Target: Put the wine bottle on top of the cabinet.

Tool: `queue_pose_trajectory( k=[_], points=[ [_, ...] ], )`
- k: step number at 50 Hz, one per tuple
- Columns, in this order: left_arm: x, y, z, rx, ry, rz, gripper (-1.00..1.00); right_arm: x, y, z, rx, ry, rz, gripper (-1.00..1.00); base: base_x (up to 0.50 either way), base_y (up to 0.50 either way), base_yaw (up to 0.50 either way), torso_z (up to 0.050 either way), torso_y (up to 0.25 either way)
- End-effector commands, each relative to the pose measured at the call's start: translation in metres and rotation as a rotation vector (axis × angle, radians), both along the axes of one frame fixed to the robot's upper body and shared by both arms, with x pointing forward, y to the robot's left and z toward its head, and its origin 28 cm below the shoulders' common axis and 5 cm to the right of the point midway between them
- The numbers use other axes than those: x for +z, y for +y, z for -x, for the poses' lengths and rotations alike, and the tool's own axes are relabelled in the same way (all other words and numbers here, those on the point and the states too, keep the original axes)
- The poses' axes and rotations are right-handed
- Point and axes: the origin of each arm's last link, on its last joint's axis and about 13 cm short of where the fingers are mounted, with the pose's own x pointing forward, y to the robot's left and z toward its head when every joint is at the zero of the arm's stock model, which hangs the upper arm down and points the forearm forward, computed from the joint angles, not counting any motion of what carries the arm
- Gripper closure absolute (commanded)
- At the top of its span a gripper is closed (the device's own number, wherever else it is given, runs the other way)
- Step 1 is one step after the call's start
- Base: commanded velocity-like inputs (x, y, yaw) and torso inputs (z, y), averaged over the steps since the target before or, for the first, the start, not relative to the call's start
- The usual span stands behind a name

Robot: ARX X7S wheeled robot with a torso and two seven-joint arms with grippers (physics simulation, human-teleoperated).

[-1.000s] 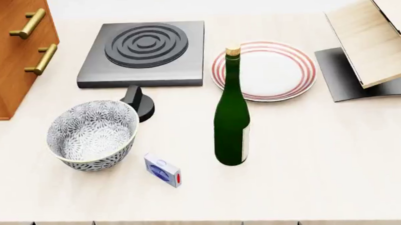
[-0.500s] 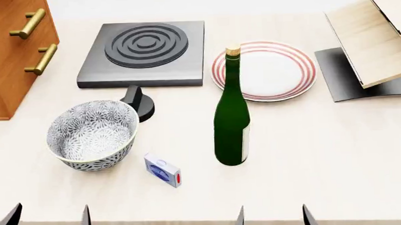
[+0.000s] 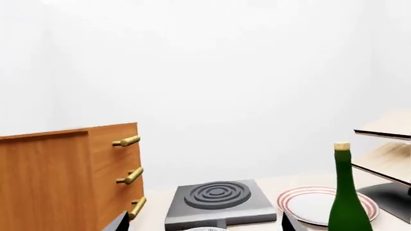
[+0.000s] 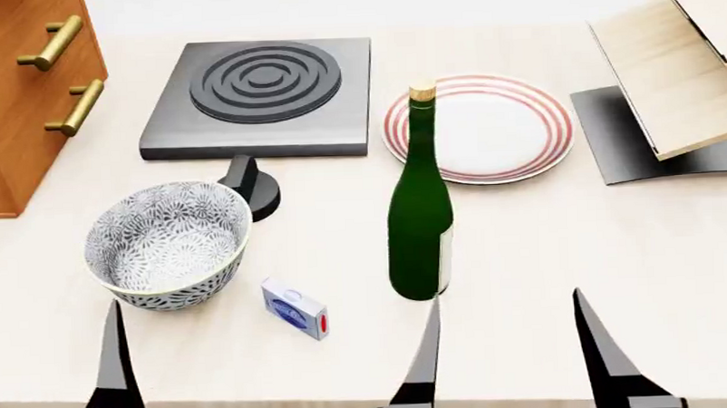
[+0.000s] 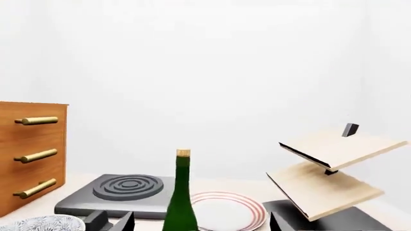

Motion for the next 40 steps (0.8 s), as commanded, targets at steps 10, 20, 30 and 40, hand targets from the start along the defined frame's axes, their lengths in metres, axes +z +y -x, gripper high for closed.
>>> queue_pose_trajectory(
  k=[10,20,30,40],
  points=[
    [0.043,-0.003,0.02,0.0,-0.132,0.006,-1.0,0.043,0.002,0.021,0.028,-0.126,0.001,-1.0,0.0,0.0,0.0,0.0,0.0],
    [0.042,-0.002,0.02,0.001,-0.137,0.003,-1.0,0.045,0.003,0.022,0.042,-0.146,-0.01,-1.0,0.0,0.0,0.0,0.0,0.0],
    [0.043,-0.003,0.021,-0.003,-0.138,0.001,-1.0,0.044,0.003,0.022,0.056,-0.129,-0.022,-1.0,0.0,0.0,0.0,0.0,0.0],
    [0.042,-0.003,0.021,-0.013,-0.131,0.009,-1.0,0.045,0.003,0.022,0.064,-0.131,-0.03,-1.0,0.38,0.0,0.0,0.0,0.0]
  ],
)
